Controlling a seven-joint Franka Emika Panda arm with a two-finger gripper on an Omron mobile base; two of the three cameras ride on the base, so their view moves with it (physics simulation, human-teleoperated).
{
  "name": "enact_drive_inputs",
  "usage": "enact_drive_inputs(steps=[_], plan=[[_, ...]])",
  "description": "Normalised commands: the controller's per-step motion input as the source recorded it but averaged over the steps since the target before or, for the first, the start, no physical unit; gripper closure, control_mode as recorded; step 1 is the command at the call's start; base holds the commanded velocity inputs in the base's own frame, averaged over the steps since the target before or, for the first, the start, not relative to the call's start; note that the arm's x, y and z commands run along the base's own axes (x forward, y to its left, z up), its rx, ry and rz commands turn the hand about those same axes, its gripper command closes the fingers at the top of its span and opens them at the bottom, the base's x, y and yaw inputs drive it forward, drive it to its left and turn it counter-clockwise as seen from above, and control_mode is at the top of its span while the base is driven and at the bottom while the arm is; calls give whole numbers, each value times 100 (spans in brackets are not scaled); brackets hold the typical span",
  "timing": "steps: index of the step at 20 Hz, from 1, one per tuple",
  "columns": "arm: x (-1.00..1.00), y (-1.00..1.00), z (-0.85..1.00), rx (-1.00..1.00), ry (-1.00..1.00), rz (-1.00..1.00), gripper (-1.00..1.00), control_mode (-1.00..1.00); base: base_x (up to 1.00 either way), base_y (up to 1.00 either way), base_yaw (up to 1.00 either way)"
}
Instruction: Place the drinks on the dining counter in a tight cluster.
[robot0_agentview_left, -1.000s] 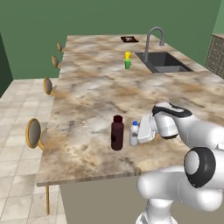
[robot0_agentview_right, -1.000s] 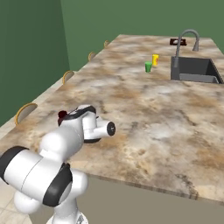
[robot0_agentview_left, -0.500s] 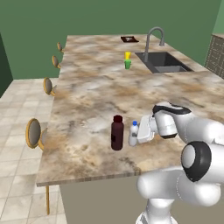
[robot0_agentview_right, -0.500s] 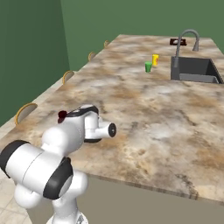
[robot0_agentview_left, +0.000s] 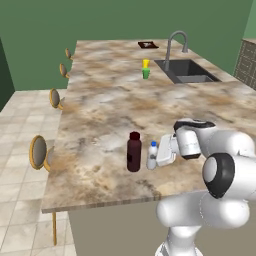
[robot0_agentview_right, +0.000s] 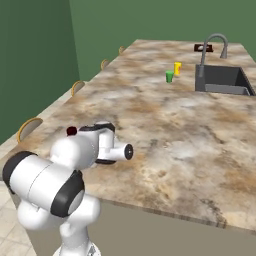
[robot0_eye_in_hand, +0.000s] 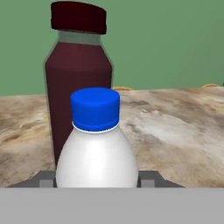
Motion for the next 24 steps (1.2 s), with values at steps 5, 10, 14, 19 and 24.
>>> enact_drive_inputs(steps=[5,10,14,19,24], plan=[[35,0,-3,0,0,0,100,-100,0,0,0],[6,0,-8,1,-5,0,100,-100,0,0,0],[-2,0,-16,2,-7,0,100,-100,0,0,0],[0,0,-2,0,0,0,100,-100,0,0,0],[0,0,0,0,1,0,-100,-100,0,0,0]])
